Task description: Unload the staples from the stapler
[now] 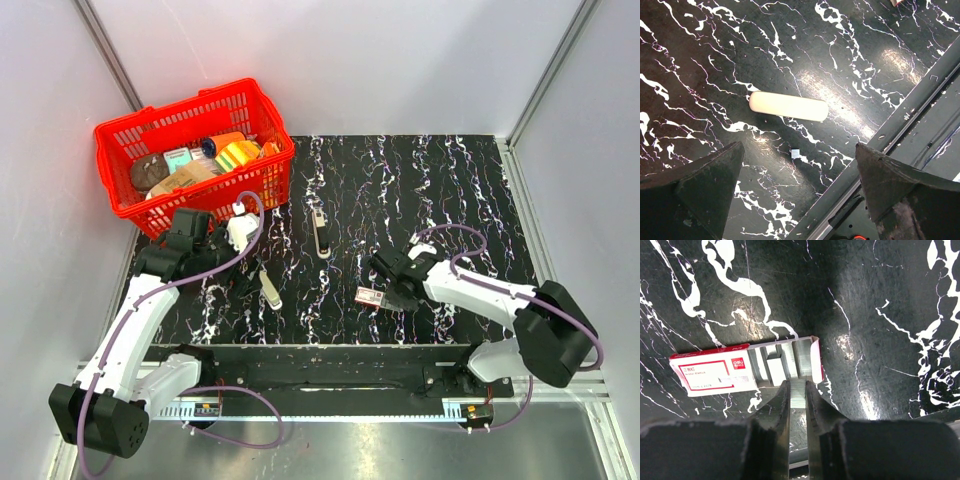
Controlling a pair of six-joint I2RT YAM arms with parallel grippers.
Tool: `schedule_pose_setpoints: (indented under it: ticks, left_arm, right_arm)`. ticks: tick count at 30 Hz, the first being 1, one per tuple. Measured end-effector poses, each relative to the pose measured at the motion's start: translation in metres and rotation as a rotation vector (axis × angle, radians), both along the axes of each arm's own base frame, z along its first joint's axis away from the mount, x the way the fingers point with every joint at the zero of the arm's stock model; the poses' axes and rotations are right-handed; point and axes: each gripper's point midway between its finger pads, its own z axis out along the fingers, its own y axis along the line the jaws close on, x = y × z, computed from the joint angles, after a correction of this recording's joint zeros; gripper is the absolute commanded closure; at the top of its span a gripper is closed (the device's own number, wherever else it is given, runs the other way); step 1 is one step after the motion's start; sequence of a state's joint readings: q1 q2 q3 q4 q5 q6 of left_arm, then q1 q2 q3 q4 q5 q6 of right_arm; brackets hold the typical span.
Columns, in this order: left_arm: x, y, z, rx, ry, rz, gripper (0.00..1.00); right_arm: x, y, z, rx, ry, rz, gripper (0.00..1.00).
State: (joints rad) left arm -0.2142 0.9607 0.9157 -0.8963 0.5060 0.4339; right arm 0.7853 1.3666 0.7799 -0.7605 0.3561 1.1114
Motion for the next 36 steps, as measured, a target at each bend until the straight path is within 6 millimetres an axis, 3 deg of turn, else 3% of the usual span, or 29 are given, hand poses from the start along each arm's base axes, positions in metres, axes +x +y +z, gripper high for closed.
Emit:
schedule_pose_setpoints:
  ticks: [29,36]
  left_arm:
    - [0.001,0.002,-0.001,0.013,-0.005,0.006,0.01]
    - [0.002,0.004,-0.001,0.021,-0.008,0.009,0.01]
  right_arm:
    - [0.015,-0.003,-0.012,-0.013,0.001,-0.006,0.92]
    - [0.013,-0.005,-0.018,-0.031,0.026,-0.002,0.87]
